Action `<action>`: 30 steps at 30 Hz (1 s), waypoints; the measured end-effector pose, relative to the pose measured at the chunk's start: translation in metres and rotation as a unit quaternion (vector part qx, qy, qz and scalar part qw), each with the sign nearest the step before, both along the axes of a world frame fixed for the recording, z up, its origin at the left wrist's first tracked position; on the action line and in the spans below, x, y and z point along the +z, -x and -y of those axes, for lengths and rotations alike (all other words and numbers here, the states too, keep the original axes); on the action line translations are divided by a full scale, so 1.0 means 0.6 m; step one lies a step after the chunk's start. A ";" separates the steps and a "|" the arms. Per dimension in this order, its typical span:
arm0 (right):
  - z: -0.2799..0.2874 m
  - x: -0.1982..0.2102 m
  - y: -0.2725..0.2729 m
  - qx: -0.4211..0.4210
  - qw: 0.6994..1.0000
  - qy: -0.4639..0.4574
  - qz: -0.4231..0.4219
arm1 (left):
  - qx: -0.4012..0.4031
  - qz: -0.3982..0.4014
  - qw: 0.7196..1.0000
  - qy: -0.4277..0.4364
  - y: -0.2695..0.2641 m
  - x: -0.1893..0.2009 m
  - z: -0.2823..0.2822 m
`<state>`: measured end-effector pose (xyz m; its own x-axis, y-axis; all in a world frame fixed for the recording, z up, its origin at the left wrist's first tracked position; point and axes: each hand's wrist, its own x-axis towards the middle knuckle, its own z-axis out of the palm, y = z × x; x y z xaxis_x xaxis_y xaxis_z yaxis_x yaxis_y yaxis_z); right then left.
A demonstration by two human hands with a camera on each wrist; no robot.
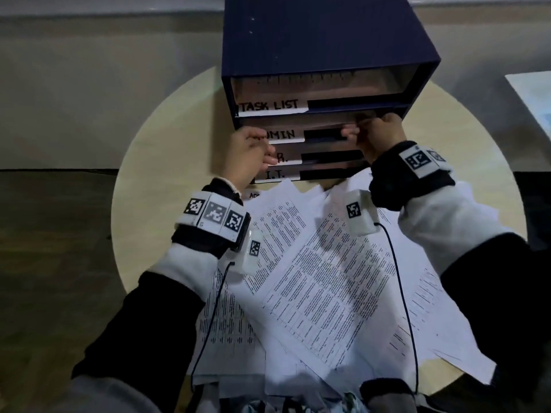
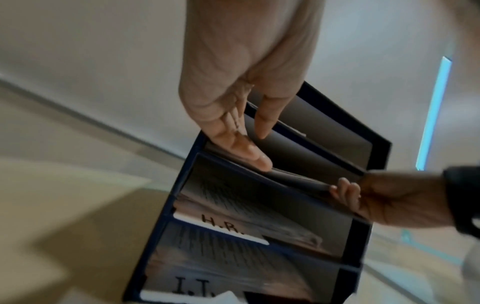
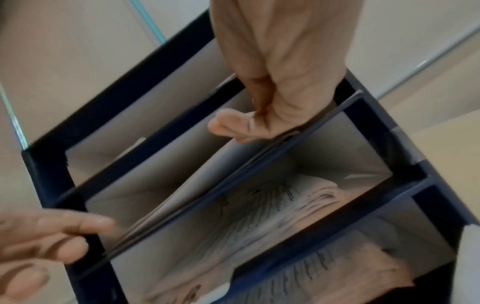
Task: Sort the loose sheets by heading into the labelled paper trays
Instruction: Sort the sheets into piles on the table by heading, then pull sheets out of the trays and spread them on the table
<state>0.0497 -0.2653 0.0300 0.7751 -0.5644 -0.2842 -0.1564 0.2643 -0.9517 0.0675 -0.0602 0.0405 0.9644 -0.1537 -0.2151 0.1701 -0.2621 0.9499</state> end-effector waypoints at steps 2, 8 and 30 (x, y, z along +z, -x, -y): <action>0.004 0.001 -0.004 -0.009 0.999 0.032 -0.029 | -0.017 0.043 0.997 -0.067 -0.008 -0.006 0.008; 0.015 -0.017 0.009 0.030 0.990 0.107 -0.088 | -0.059 0.079 0.978 -0.185 -0.032 -0.018 0.023; 0.041 -0.108 0.162 0.027 0.938 0.291 -0.185 | -0.208 -0.073 0.938 -0.266 0.112 -0.155 0.051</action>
<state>-0.0477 -0.2900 -0.0347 0.7168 -0.6696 -0.1946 -0.5019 -0.3017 -0.8106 0.0001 -0.0910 -0.0528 0.7993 -0.3441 -0.4926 0.0651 -0.7654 0.6402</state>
